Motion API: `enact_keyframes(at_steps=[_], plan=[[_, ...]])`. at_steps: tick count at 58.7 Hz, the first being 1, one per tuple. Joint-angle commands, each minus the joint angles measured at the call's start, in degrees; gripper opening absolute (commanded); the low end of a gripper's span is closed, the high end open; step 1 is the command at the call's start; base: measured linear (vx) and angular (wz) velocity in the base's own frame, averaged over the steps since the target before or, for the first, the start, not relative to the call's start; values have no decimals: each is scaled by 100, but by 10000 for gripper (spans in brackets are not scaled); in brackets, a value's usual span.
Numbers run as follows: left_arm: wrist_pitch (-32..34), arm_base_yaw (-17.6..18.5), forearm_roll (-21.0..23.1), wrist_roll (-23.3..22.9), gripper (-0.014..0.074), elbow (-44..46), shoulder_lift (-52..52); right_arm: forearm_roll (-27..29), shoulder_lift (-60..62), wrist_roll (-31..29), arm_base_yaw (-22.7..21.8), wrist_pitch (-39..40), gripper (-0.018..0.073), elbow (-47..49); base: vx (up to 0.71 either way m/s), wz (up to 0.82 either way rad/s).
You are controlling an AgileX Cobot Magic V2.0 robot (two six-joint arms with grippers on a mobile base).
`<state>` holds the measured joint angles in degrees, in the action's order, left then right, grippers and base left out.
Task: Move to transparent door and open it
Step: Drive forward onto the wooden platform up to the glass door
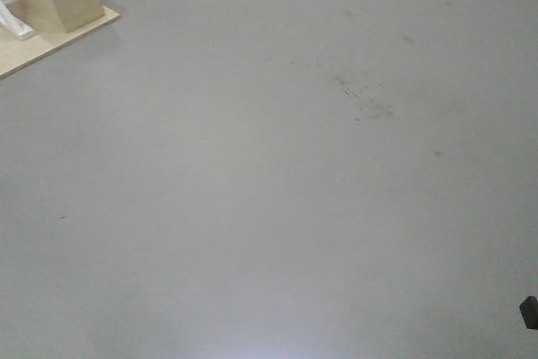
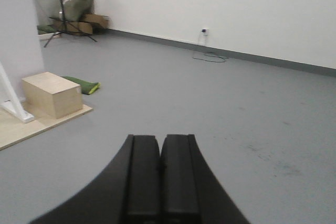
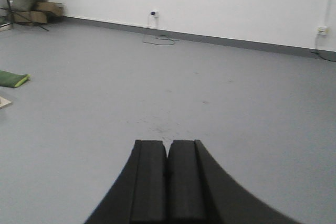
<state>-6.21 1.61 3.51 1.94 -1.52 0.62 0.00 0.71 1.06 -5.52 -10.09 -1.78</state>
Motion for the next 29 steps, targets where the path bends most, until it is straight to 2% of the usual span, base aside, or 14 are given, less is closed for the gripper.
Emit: enact_keyframes(at_steps=[1,29], plan=[[468,12,59,-54,-6,-183,19,0,66,2,-39,477,-8,-68,75,63],[468,12,59,-54,-6,-183,19,0,66,2,-39,477,-8,-68,75,67]])
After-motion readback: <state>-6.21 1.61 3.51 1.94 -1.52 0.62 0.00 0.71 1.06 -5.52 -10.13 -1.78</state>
